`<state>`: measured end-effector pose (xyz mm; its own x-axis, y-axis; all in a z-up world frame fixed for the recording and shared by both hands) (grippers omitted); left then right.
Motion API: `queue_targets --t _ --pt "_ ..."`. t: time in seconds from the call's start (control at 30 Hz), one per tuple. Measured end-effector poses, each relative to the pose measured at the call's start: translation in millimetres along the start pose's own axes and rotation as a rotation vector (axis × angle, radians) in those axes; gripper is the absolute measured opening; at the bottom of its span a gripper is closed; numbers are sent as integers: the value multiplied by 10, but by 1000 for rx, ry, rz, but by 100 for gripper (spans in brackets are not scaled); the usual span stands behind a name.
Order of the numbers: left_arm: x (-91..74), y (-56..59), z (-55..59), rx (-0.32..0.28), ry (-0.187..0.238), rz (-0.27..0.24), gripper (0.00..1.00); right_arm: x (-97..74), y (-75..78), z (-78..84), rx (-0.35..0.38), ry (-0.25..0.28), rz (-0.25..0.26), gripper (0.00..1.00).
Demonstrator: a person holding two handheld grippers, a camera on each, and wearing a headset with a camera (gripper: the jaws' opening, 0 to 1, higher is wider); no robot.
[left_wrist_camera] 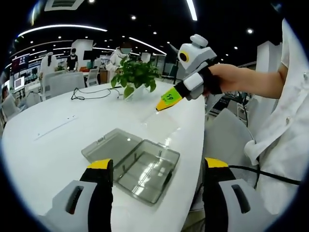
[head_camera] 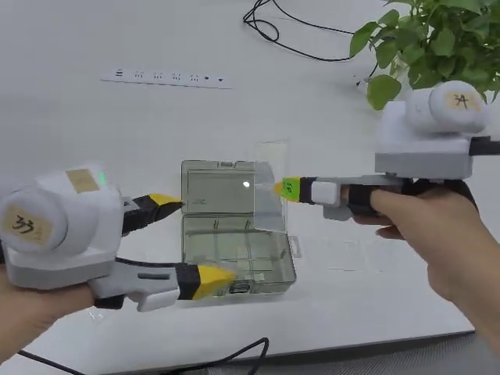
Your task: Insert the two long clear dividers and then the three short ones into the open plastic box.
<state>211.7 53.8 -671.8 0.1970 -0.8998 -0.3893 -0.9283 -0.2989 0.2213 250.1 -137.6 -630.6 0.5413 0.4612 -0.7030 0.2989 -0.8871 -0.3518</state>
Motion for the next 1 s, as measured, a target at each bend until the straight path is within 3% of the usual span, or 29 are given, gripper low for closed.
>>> queue_targets --t 0.13,0.23,0.33,0.57,1.0 --pt "15 2 74 41 -48 15 87 42 30 25 -7 -73 48 6" --pt "13 -7 105 52 -53 20 91 89 53 50 19 -134 77 6" --pt "4 -20 135 59 -68 23 93 167 119 56 84 -213 69 6" --pt "-19 -61 187 60 -77 28 96 317 188 150 137 -327 87 6" --pt "-4 -94 230 42 -66 47 94 509 303 335 168 -421 130 6"
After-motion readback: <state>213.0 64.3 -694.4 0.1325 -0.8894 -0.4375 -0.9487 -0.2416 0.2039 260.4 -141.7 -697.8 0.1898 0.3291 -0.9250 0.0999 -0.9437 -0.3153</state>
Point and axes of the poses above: the centre of the closed fingertips' face, and the gripper's own axes: x roughly forward along the fingers, y roughly to its right, z roughly out of its underside, the point moved 8 cm from there along -x, roughly backward along the fingers, and after that the axes turned 9 degrees about z, right-handed, at the moved point
